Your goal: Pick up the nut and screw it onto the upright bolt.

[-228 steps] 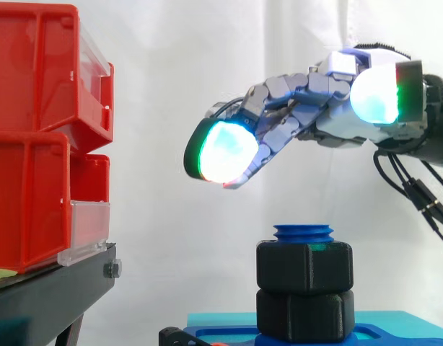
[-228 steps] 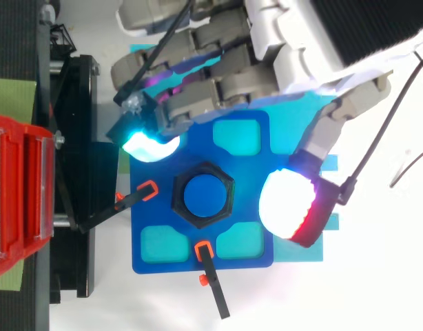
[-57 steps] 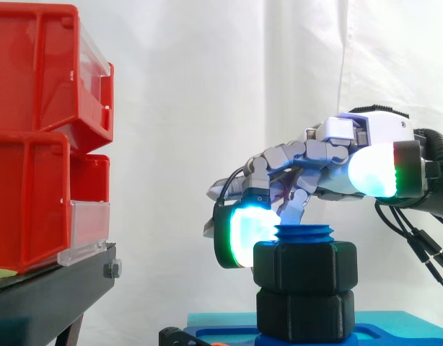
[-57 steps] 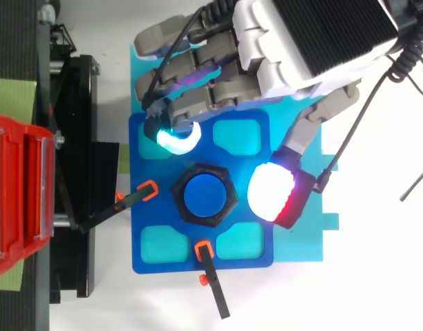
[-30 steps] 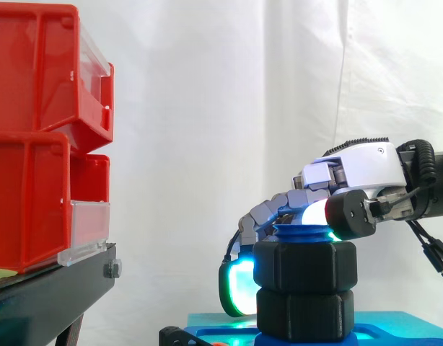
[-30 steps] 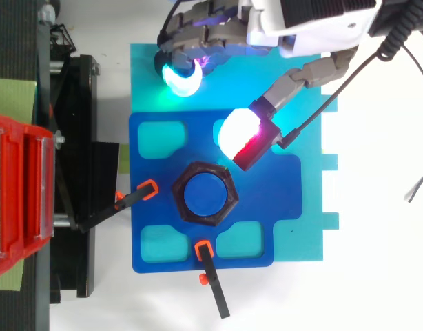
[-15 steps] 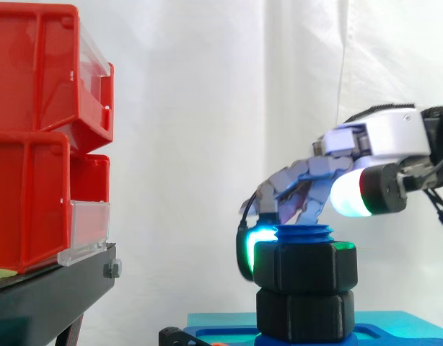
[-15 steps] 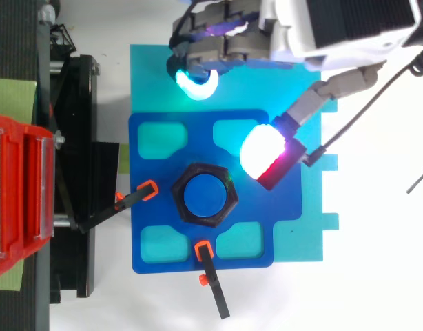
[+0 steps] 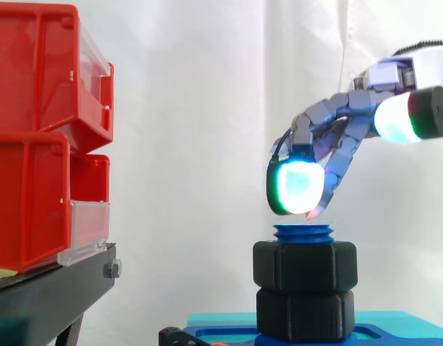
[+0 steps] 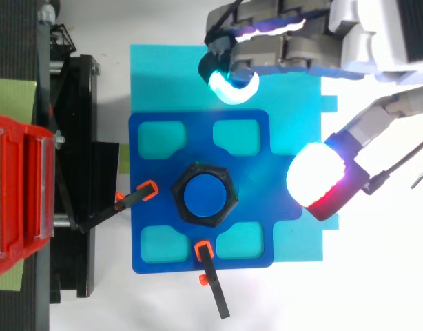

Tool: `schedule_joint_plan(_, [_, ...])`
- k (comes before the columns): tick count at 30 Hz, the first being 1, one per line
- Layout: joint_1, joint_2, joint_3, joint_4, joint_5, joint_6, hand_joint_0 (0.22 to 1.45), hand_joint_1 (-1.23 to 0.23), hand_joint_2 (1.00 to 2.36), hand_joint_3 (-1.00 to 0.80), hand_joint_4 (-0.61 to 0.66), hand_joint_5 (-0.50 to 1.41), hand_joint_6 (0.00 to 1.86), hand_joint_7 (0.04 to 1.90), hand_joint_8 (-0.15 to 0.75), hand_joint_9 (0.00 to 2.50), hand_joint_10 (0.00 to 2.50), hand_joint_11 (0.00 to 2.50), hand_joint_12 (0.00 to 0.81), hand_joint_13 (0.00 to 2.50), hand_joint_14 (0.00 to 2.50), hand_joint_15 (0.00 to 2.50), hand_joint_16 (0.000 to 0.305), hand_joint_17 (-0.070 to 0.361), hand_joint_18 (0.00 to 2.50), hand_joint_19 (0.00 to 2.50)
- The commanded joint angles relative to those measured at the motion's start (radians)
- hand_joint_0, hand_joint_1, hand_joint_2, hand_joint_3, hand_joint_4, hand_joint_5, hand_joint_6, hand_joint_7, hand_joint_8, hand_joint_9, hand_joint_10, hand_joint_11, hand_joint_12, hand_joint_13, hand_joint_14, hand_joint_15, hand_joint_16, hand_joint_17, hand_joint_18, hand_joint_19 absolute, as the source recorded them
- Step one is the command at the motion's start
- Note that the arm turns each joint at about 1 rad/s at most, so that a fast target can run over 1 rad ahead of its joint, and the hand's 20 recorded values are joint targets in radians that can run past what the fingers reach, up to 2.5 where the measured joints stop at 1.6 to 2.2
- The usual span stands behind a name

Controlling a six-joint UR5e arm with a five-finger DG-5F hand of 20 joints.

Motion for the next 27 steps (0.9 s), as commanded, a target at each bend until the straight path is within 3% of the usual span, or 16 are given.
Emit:
schedule_joint_plan(1, [0.019, 0.020, -0.001, -0.027, 0.055, -0.001, 0.48, -0.21, 1.00, -0.50, 0.29, -0.08, 0.50, 0.97, 0.302, 0.93, 0.00, 0.00, 0.292, 0.56, 0.00, 0.00, 0.030, 0.067, 0.23, 0.00])
schedule_joint_plan(3, [0.029, 0.020, -0.002, -0.043, 0.076, -0.001, 0.48, -0.21, 1.00, -0.50, 0.29, -0.08, 0.50, 0.97, 0.302, 0.94, 0.00, 0.00, 0.295, 0.57, 0.00, 0.00, 0.030, 0.068, 0.24, 0.00])
schedule_joint_plan(4, [0.042, 0.028, -0.008, -0.058, 0.105, 0.000, 0.48, -0.21, 1.00, -0.50, 0.29, -0.08, 0.50, 0.97, 0.302, 0.94, 0.00, 0.00, 0.297, 0.57, 0.00, 0.00, 0.030, 0.068, 0.24, 0.00])
schedule_joint_plan(7, [0.058, 0.051, -0.059, -0.052, 0.141, 0.002, 0.48, -0.22, 1.00, -0.50, 0.30, -0.08, 0.50, 0.97, 0.302, 0.94, 0.00, 0.00, 0.296, 0.59, 0.00, 0.00, 0.030, 0.067, 0.26, 0.00])
schedule_joint_plan(9, [0.067, 0.068, -0.100, -0.026, 0.161, 0.003, 0.49, -0.22, 1.00, -0.50, 0.29, -0.08, 0.50, 0.98, 0.303, 0.95, 0.00, 0.00, 0.292, 0.60, 0.00, 0.00, 0.029, 0.066, 0.27, 0.00])
schedule_joint_plan(11, [0.085, 0.106, -0.163, 0.055, 0.219, 0.010, 0.49, -0.23, 1.00, -0.50, 0.29, -0.08, 0.50, 0.97, 0.301, 0.95, 0.00, 0.00, 0.292, 0.60, 0.00, 0.00, 0.029, 0.066, 0.27, 0.00])
schedule_joint_plan(12, [0.085, 0.106, -0.163, 0.055, 0.219, 0.010, 0.49, -0.23, 1.00, -0.50, 0.29, -0.09, 0.50, 0.97, 0.301, 0.95, 0.00, 0.00, 0.292, 0.60, 0.00, 0.00, 0.029, 0.066, 0.27, 0.00])
schedule_joint_plan(15, [0.108, 0.154, -0.228, 0.124, 0.302, 0.022, 0.49, -0.23, 1.00, -0.50, 0.28, -0.09, 0.50, 0.97, 0.295, 0.94, 0.00, 0.00, 0.293, 0.60, 0.00, 0.00, 0.029, 0.066, 0.27, 0.00])
schedule_joint_plan(16, [0.113, 0.158, -0.235, 0.129, 0.314, 0.026, 0.49, -0.23, 1.00, -0.50, 0.28, -0.09, 0.50, 0.97, 0.297, 0.94, 0.00, 0.00, 0.295, 0.59, 0.00, 0.00, 0.029, 0.066, 0.27, 0.00])
schedule_joint_plan(17, [0.142, 0.168, -0.245, 0.132, 0.354, 0.039, 0.48, -0.23, 1.00, -0.50, 0.28, -0.09, 0.50, 0.97, 0.295, 0.94, 0.00, 0.00, 0.296, 0.59, 0.00, 0.00, 0.029, 0.066, 0.27, 0.00])
schedule_joint_plan(18, [0.154, 0.168, -0.246, 0.129, 0.369, 0.043, 0.49, -0.23, 1.00, -0.50, 0.28, -0.09, 0.50, 0.97, 0.293, 0.94, 0.00, 0.00, 0.296, 0.59, 0.00, 0.00, 0.029, 0.066, 0.27, 0.00])
schedule_joint_plan(20, [0.187, 0.177, -0.246, 0.117, 0.431, 0.054, 0.48, -0.23, 1.00, -0.50, 0.27, -0.10, 0.50, 0.96, 0.293, 0.91, 0.00, 0.00, 0.297, 0.57, 0.00, 0.00, 0.030, 0.067, 0.25, 0.00])
schedule_joint_plan(21, [0.191, 0.178, -0.246, 0.105, 0.473, 0.063, 0.48, -0.23, 1.00, -0.50, 0.26, -0.10, 0.50, 0.96, 0.289, 0.90, 0.00, 0.00, 0.298, 0.56, 0.00, 0.00, 0.030, 0.067, 0.25, 0.00])
schedule_joint_plan(22, [0.191, 0.178, -0.246, 0.105, 0.473, 0.063, 0.48, -0.23, 1.00, -0.50, 0.26, -0.10, 0.50, 0.95, 0.289, 0.89, 0.00, 0.00, 0.299, 0.55, 0.00, 0.00, 0.030, 0.067, 0.24, 0.00])
schedule_joint_plan(23, [0.200, 0.180, -0.246, 0.089, 0.530, 0.088, 0.48, -0.23, 1.00, -0.50, 0.26, -0.11, 0.50, 0.94, 0.284, 0.88, 0.00, 0.00, 0.302, 0.54, 0.00, 0.00, 0.030, 0.068, 0.24, 0.00])
schedule_joint_plan(27, [0.208, 0.180, -0.248, 0.088, 0.564, 0.161, 0.48, -0.25, 1.00, -0.50, 0.24, -0.12, 0.50, 0.90, 0.275, 0.82, 0.00, 0.00, 0.304, 0.47, 0.00, 0.00, 0.031, 0.070, 0.16, 0.00])
